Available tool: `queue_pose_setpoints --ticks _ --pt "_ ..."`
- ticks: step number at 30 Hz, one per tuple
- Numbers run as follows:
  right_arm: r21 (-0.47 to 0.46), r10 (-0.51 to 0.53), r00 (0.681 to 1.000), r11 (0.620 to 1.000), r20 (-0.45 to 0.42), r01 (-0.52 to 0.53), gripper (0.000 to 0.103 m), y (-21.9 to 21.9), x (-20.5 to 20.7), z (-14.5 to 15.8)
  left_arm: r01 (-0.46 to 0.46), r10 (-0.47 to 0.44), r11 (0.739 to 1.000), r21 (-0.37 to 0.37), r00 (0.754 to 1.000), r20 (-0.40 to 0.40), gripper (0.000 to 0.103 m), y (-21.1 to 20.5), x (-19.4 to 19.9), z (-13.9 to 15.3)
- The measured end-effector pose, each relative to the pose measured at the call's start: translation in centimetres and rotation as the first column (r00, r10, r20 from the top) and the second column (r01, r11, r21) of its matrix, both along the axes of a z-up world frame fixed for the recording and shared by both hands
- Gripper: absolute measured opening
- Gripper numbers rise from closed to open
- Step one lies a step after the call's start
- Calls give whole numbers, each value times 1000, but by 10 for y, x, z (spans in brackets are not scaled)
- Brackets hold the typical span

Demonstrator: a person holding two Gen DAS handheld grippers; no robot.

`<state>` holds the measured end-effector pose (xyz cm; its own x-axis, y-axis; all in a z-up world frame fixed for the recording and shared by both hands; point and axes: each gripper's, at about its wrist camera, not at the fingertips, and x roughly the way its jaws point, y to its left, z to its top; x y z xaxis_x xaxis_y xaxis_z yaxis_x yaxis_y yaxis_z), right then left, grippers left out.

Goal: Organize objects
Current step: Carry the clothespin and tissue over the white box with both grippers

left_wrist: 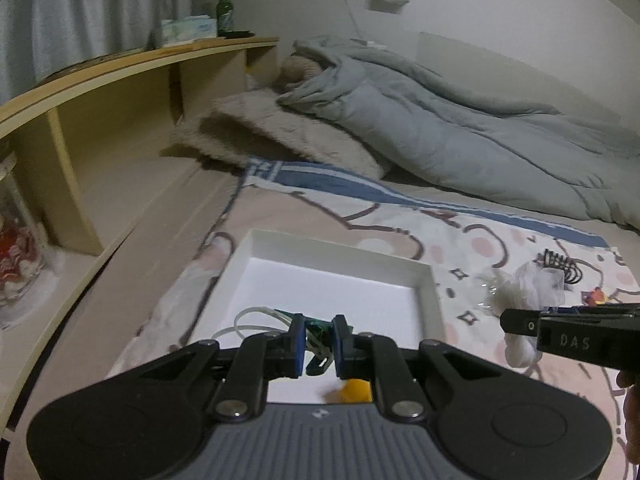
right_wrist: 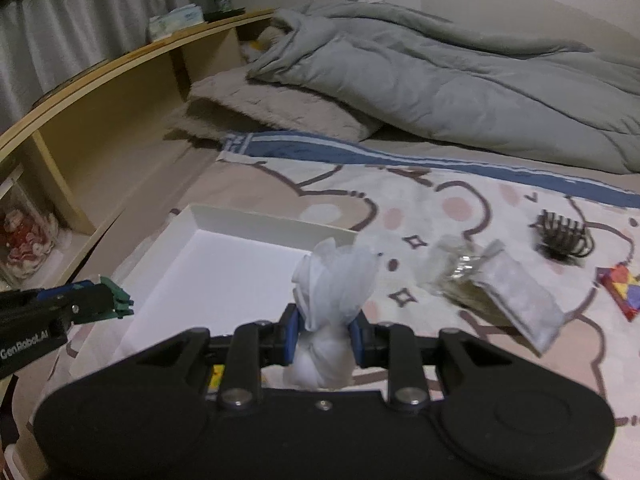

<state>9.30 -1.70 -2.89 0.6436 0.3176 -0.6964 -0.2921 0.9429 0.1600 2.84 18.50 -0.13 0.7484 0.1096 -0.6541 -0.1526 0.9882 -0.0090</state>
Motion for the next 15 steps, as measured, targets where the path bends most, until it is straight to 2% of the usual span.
queue_pose_setpoints --ticks 3,6,8,15 --pt "-7 31 1000 999 -5 -31 27 11 4 -4 -11 11 1000 12 1000 -17 15 11 0 -4" --pt "-30 68 998 997 -16 -69 27 22 9 -11 -12 15 998 69 999 -50 15 15 1 -11" --pt "-44 89 995 995 -32 -91 27 28 14 -15 -2 12 995 98 995 -94 15 18 3 -18" --pt "-72 156 982 984 -103 -164 27 44 33 -31 56 -27 992 117 972 -234 15 25 7 -43"
